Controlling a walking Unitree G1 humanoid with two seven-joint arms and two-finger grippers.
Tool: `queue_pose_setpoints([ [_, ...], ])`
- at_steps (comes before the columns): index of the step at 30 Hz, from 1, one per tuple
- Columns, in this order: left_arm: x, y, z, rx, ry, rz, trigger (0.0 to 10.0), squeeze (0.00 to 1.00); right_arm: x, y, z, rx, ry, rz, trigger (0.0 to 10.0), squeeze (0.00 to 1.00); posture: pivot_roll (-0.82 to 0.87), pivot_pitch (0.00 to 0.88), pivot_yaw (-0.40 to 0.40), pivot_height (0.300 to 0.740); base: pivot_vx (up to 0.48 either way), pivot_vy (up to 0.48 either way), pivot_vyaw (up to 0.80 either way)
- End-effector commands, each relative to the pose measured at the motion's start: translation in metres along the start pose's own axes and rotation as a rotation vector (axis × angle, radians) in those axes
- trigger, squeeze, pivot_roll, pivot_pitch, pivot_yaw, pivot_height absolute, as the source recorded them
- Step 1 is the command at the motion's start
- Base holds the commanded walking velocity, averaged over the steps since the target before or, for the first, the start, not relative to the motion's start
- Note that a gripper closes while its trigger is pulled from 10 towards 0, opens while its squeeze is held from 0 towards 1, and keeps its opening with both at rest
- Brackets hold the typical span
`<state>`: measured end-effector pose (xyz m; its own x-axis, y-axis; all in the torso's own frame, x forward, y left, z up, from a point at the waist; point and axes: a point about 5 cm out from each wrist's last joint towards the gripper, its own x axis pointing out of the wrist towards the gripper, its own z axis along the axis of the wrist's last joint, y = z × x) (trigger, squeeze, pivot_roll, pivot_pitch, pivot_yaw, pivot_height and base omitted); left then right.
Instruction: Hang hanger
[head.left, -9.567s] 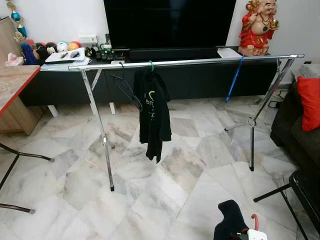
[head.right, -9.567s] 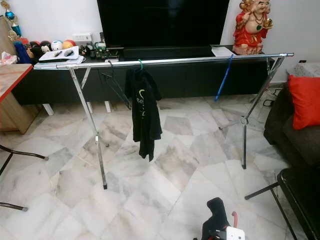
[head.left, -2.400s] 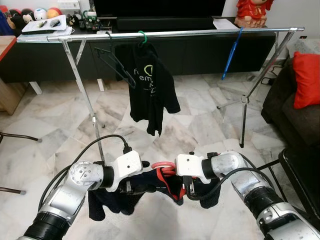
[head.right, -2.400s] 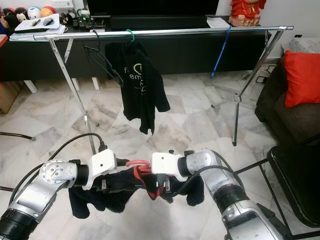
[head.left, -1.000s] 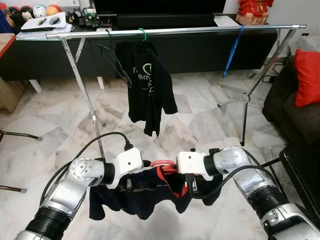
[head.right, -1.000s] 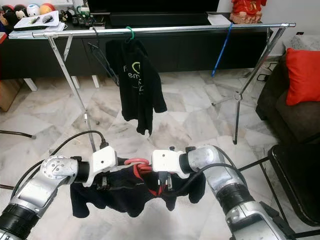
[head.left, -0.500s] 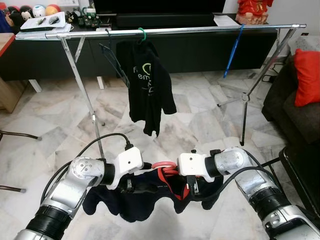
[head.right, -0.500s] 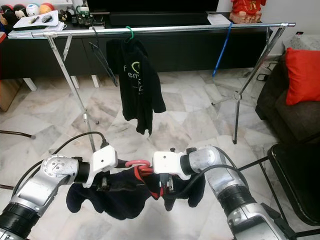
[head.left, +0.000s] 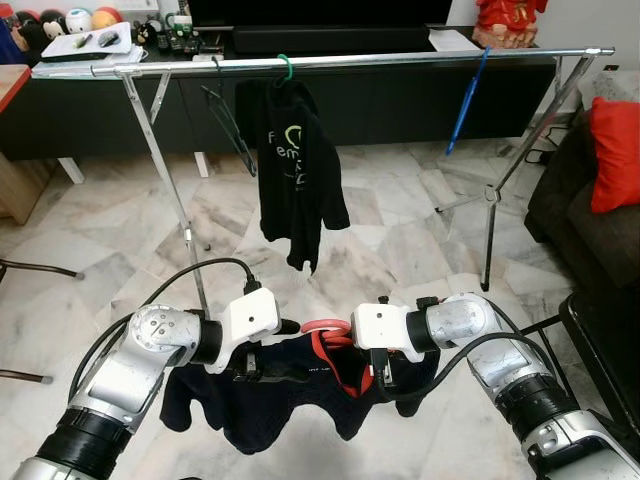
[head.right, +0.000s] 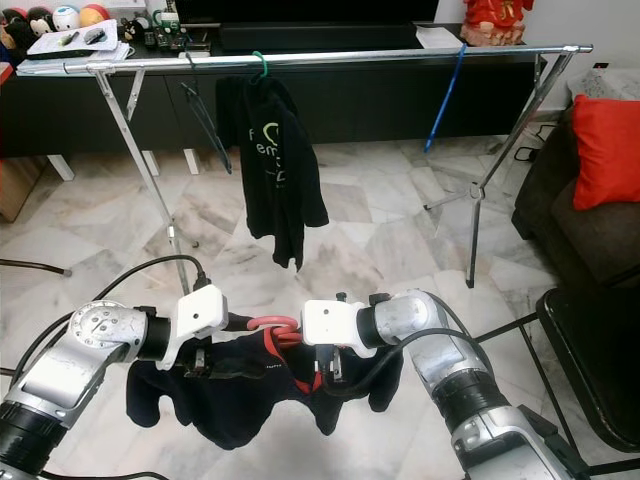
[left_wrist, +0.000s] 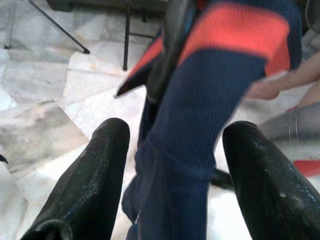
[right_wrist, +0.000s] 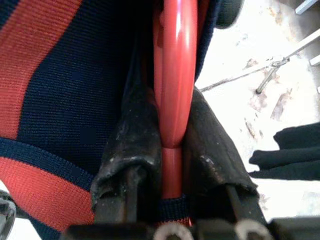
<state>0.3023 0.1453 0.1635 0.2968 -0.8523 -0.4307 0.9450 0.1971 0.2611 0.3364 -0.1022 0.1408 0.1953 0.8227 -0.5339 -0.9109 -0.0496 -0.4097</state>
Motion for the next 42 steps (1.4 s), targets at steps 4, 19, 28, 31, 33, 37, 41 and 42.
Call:
queue_pose_setpoints([
  [4,-0.007,-0.004,0.009,-0.040,-0.076,-0.017,10.0,0.00,0.001,0.000,-0.007,0.034,-0.002,-0.054,10.0,0.00,0.00,0.179,-0.028,0.740,0.000,0.000,0.00],
  [19,-0.002,-0.008,0.001,0.039,0.027,-0.002,10.0,0.00,0.001,0.003,-0.015,0.035,0.040,-0.050,10.0,0.00,0.00,0.158,-0.024,0.740,0.000,0.000,0.00],
  [28,0.006,-0.010,0.001,0.044,0.034,-0.006,10.0,0.00,0.003,0.005,-0.012,-0.005,0.044,-0.003,10.0,0.00,0.00,0.143,-0.026,0.740,0.000,0.000,0.00],
  [31,0.008,-0.011,0.001,0.042,0.034,-0.008,10.0,0.00,0.004,0.005,-0.011,-0.007,0.041,-0.003,10.0,0.00,0.00,0.143,-0.026,0.740,0.000,0.000,0.00],
  [33,0.011,-0.014,-0.001,0.036,0.040,-0.023,10.0,0.00,0.004,0.003,-0.008,-0.016,0.031,-0.010,10.0,0.00,0.00,0.137,-0.025,0.740,0.000,0.000,0.00],
  [37,0.014,-0.017,-0.003,0.032,0.046,-0.035,10.0,0.00,0.004,-0.001,-0.004,-0.022,0.017,-0.028,10.0,0.00,0.00,0.135,-0.025,0.740,0.000,0.000,0.00],
  [41,0.018,-0.021,-0.003,0.028,0.043,-0.044,10.0,0.00,0.004,-0.003,0.000,-0.028,0.001,-0.037,10.0,0.00,0.00,0.133,-0.026,0.740,0.000,0.000,0.00],
  [42,0.020,-0.022,-0.003,0.027,0.042,-0.045,10.0,0.00,0.004,-0.004,0.001,-0.029,-0.002,-0.038,10.0,0.00,0.00,0.133,-0.026,0.740,0.000,0.000,0.00],
])
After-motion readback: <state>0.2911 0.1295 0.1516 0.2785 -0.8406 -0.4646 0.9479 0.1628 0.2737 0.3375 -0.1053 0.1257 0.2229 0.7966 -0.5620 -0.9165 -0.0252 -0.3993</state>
